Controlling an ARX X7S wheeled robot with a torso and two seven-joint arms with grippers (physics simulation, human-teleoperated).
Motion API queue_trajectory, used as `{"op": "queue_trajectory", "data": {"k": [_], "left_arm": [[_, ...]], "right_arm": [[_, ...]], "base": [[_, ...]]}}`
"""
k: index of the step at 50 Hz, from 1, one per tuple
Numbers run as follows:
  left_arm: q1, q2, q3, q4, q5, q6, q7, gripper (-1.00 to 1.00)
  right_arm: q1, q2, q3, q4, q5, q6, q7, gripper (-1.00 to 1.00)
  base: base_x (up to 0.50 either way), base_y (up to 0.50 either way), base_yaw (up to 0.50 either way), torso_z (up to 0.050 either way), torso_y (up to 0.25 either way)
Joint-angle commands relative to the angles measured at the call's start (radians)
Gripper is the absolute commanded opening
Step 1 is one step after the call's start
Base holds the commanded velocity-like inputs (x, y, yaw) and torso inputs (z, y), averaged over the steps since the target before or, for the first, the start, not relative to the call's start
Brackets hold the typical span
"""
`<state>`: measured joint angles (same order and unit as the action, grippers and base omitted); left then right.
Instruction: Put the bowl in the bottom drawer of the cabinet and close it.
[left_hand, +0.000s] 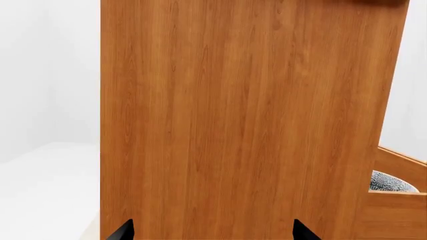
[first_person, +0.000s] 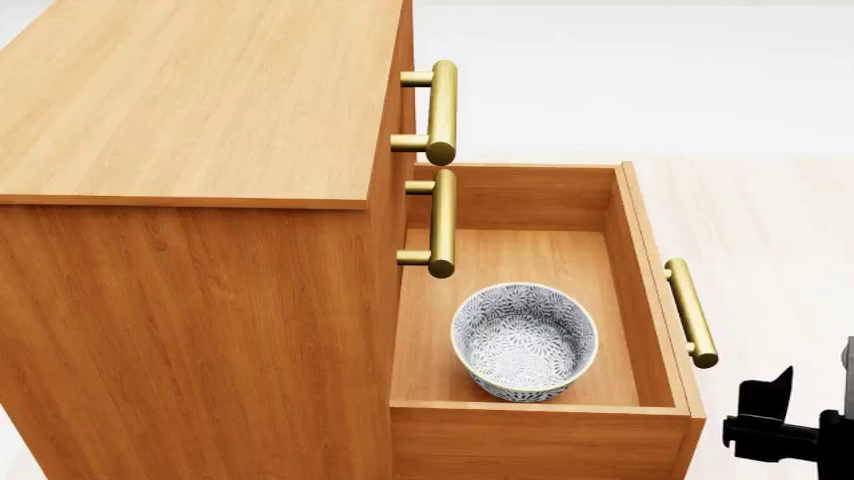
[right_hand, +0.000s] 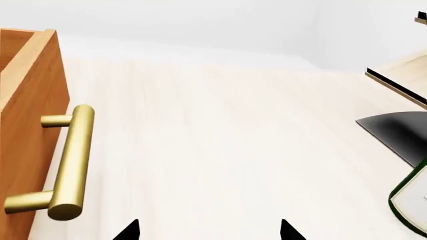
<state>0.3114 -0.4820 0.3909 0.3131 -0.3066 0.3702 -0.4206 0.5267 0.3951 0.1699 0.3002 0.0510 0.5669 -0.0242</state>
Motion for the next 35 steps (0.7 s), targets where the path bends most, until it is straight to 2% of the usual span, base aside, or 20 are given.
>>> {"op": "queue_trajectory", "data": {"k": [1,7,35], "left_arm": [[0.000,-0.002,0.001,0.002,0.001,0.000,-0.002,1.00],[-0.001,-0.002,0.001,-0.002,-0.001,0.003,-0.002,1.00],[-0.002,-0.006,0.004,0.003,-0.007,0.003,-0.005,1.00]], "right_arm": [[0.010,-0.007,-0.011,0.095,-0.007,-0.051,0.007,1.00],[0.030,-0.015,-0.023,0.154,-0.012,-0.076,0.009,1.00],[0.049,-0.049,-0.079,0.179,-0.013,-0.096,-0.020,1.00]], "base": [[0.00,0.00,0.00,0.000,0.000],[0.00,0.00,0.00,0.000,0.000],[0.00,0.00,0.00,0.000,0.000]]}}
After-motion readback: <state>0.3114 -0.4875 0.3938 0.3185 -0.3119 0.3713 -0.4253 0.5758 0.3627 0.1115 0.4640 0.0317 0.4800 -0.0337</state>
